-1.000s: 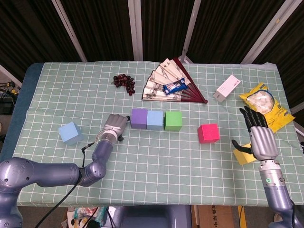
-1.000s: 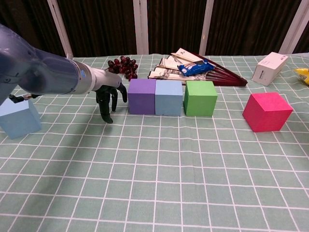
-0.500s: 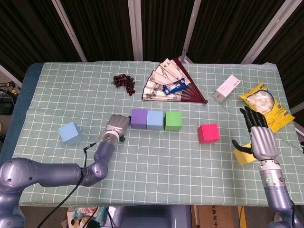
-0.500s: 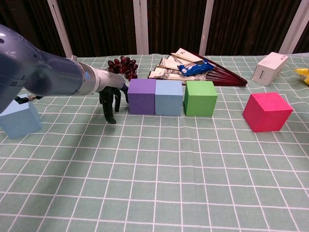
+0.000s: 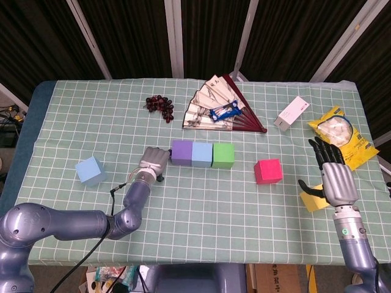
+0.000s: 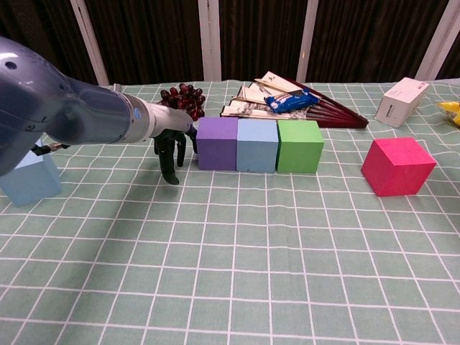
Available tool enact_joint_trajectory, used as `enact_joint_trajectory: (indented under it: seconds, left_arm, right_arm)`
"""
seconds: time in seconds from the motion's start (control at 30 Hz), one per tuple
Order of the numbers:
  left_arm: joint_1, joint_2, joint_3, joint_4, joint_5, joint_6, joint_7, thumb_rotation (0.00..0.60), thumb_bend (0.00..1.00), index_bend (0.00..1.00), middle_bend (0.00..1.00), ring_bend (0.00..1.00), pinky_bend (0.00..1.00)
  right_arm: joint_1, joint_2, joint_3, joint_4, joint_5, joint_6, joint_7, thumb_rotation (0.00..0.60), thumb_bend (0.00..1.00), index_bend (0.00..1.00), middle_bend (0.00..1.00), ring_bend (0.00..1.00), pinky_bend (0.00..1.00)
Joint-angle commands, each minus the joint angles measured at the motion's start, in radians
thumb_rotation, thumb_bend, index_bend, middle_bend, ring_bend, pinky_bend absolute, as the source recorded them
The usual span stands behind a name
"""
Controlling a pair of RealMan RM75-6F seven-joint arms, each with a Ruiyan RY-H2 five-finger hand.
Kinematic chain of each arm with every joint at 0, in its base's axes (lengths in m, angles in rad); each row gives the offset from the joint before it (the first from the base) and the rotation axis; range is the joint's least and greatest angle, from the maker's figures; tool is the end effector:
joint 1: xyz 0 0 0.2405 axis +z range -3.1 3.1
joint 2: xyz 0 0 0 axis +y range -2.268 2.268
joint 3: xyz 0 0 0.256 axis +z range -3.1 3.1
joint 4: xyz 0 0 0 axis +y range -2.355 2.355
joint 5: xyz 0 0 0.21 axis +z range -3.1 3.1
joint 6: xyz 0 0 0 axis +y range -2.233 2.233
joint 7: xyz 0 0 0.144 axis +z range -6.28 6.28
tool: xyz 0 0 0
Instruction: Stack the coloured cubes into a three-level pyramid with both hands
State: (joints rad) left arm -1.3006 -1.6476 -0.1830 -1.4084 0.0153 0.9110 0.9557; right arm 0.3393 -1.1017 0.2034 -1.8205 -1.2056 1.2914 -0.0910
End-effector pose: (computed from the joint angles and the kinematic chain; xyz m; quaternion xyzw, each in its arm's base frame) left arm -0.0552 0.3940 -0.0617 -0.7719 -0.4132 -0.1603 0.4558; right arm -0.2395 -0.2732 0.1512 0.5677 -0.4369 0.4388 0.5425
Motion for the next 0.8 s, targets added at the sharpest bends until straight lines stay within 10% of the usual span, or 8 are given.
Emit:
enact_joint_trajectory:
  seconds: [0.03,0.8]
  left_arm:
    - [-0.001,-0.002,0.0,0.002,0.001,0.0,0.0,0.6,0.31,0.2,0.32,0.24,0.28]
    - [0.011,0.015,0.008,-0.016,-0.005,0.016,0.001,0.6,0.31,0.2,0.32,0.24,0.28]
  right_arm:
    - [0.0,0.0,0.0,0.0,0.0,-0.001,-0.001,0.6,0.27,0.0,0.0,0.0,0.0]
    - [-0.002,0.002,0.002,-0.003,0.008,-0.013,-0.013,0.6,0.27,0.0,0.0,0.0,0.0]
